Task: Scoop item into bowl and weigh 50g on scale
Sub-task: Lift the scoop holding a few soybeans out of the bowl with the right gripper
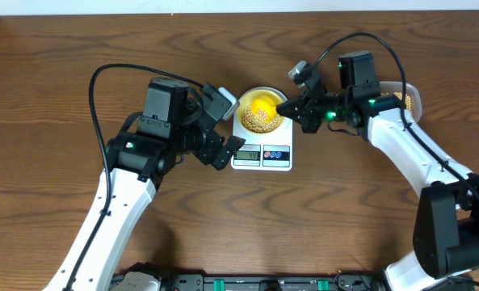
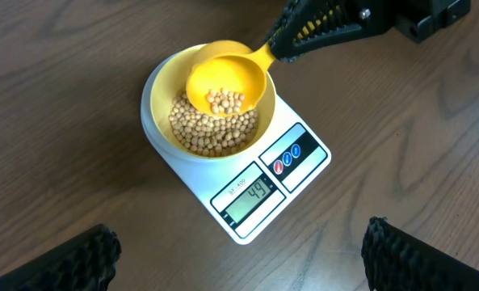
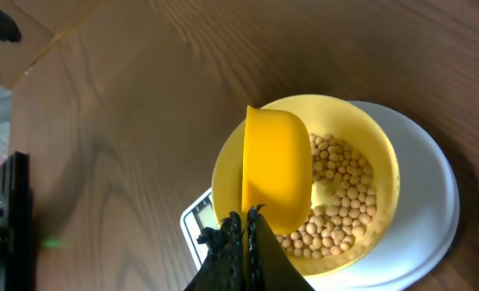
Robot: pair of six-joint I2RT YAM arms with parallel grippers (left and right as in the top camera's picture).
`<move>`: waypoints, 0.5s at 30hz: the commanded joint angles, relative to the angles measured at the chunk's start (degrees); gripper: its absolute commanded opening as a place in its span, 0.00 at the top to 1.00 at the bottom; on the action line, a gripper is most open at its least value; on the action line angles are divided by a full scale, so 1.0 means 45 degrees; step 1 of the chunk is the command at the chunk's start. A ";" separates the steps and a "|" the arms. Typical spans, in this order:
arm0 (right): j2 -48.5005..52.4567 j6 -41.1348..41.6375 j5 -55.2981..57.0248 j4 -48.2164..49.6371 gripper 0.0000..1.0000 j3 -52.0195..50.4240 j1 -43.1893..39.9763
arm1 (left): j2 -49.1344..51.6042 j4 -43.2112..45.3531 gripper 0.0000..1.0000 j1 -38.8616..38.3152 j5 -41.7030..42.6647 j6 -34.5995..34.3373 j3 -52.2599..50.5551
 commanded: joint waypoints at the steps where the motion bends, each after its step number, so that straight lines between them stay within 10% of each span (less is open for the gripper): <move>1: -0.0277 0.0340 -0.0554 0.0126 0.99 -0.0053 -0.0141 | -0.0049 -0.0005 0.02 0.0044 -0.0117 0.0160 -0.0058; 15: -0.0277 -0.0403 -0.0452 0.0277 0.99 -0.0053 -0.0126 | -0.0049 -0.0005 0.02 0.0044 -0.0117 0.0160 -0.0058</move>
